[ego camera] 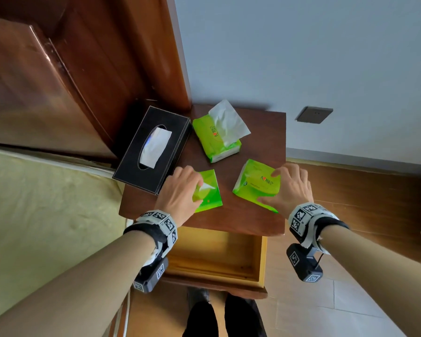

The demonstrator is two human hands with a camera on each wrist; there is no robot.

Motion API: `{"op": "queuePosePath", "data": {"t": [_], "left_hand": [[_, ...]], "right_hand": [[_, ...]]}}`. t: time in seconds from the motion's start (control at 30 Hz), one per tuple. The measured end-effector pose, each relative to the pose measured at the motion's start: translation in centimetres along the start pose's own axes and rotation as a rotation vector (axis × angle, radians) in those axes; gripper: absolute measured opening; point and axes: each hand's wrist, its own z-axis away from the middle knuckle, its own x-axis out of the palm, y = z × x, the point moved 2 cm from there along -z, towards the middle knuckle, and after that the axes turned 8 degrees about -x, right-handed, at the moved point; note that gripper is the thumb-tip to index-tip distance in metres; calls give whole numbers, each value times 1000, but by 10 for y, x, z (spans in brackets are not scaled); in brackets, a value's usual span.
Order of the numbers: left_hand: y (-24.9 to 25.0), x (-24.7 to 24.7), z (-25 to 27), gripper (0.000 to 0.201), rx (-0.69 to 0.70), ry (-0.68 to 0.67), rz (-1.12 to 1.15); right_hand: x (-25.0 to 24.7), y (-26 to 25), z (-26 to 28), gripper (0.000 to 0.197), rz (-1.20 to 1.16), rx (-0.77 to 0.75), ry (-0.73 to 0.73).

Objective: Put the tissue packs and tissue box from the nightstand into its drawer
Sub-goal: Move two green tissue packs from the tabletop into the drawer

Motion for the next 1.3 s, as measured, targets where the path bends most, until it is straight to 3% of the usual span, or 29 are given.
{"op": "queuePosePath", "data": {"t": [0.1,0.23,0.3,0.47,0.83,1.07,1.3], "left_hand": [[-3,5,-4,62,8,-57,-1],[-7,25,-13,122,-22,-217,-109],[-8,34,-16,131,-24,-265,-187],[-1,41,-23,123,-84,-280,-281],[3,39,4,117,-163,-322,-170],[-5,34,55,116,-165,-342,-95],[-20,52,110,115,-128,-383,-80]], "right_hand": [[12,1,3,78,5,8,-95],[21,-1,0,83,47,3,-128],[24,-1,-2,80,88,-10,-120],[30,-4,1,74,139,25,-134],[41,-23,28,68,47,213,-155],[45,-36,89,65,-115,300,-121],[74,-54,158,65,-88,207,-218]]}}
